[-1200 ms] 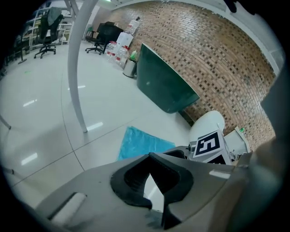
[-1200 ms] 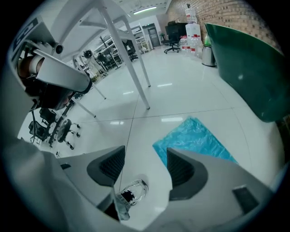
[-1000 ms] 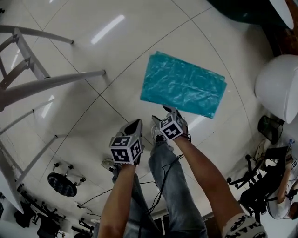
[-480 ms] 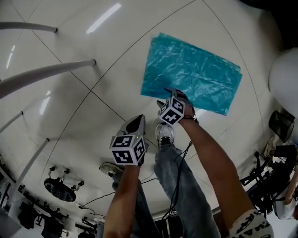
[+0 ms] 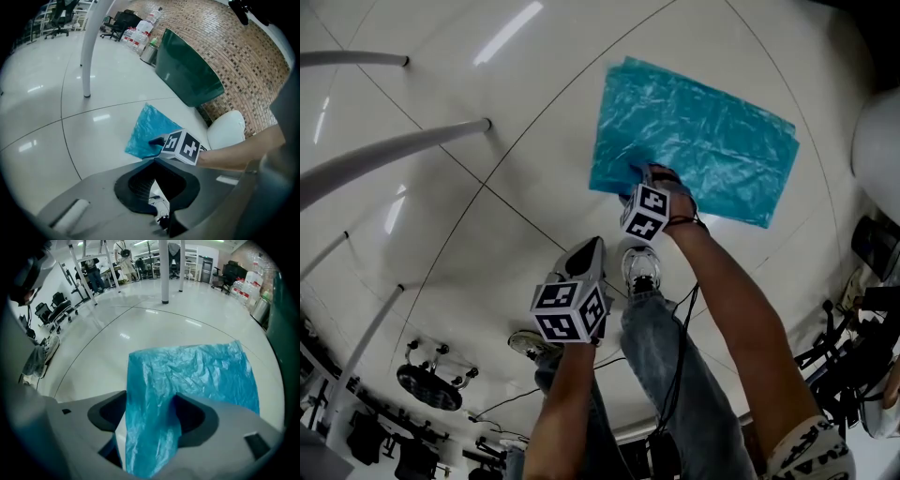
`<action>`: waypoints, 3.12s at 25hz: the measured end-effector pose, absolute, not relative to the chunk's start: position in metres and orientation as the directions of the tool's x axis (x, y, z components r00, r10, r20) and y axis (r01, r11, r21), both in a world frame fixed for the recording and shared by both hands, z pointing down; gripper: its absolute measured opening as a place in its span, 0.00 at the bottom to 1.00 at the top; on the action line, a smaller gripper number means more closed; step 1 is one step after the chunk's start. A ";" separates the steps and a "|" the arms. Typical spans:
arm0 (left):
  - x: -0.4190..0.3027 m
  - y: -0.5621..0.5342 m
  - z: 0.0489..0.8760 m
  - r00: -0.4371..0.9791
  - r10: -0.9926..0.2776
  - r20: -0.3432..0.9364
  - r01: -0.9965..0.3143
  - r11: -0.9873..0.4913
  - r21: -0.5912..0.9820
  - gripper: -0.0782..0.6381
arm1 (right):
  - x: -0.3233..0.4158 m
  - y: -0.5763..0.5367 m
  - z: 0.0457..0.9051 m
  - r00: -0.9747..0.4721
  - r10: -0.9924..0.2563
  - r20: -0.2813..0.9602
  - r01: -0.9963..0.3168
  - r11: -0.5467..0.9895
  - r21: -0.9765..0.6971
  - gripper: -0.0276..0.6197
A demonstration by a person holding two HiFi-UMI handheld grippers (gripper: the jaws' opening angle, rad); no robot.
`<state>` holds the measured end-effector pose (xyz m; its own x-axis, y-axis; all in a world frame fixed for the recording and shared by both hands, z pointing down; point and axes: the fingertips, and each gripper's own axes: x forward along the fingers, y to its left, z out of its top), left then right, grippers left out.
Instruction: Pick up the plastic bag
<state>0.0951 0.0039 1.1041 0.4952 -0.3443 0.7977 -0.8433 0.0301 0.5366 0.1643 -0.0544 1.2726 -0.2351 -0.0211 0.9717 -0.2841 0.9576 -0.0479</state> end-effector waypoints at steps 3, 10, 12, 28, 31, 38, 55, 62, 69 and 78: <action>0.095 0.007 1.107 0.494 -0.331 0.804 -0.844 0.039 0.534 0.11 | 0.165 -0.054 1.271 -0.230 -0.024 0.973 -0.255 0.966 -0.037 0.58; 0.085 -0.004 1.105 0.485 -0.351 0.801 -0.848 0.037 0.529 0.11 | 0.167 -0.051 1.272 -0.245 -0.017 0.969 -0.298 0.953 -0.059 0.40; 0.081 -0.004 1.103 0.484 -0.355 0.800 -0.848 0.033 0.528 0.11 | 0.171 -0.053 1.273 -0.250 -0.025 0.968 -0.355 0.932 -0.067 0.35; 0.077 -0.015 0.998 0.477 -0.437 0.763 -0.837 0.038 0.545 0.11 | 0.166 -0.105 1.094 -0.537 -0.251 0.805 -0.709 0.651 -0.270 0.05; 0.078 -0.030 0.943 0.481 -0.471 0.740 -0.837 0.004 0.546 0.11 | 0.168 -0.103 1.030 -0.567 -0.307 0.764 -0.734 0.609 -0.300 0.05; 0.076 -0.056 0.796 0.484 -0.554 0.677 -0.840 -0.078 0.537 0.11 | 0.147 -0.108 0.843 -0.658 -0.431 0.618 -0.730 0.565 -0.384 0.05; -0.059 -0.015 0.479 0.280 -0.820 0.499 -0.911 -0.062 0.408 0.11 | 0.096 -0.113 0.411 -0.783 -0.591 0.196 -0.614 0.681 -0.399 0.06; -0.190 0.048 0.369 0.022 -0.918 0.395 -0.934 0.122 0.337 0.11 | 0.032 -0.094 0.291 -0.799 -0.592 0.106 -0.601 0.780 -0.174 0.06; -0.270 0.104 0.305 -0.092 -0.944 0.315 -0.918 0.203 0.341 0.11 | -0.035 -0.065 0.223 -0.834 -0.549 0.047 -0.551 0.829 -0.094 0.06; -0.308 0.134 0.291 -0.110 -0.951 0.289 -0.915 0.210 0.344 0.11 | -0.081 -0.036 0.217 -0.827 -0.558 0.071 -0.561 0.826 -0.046 0.06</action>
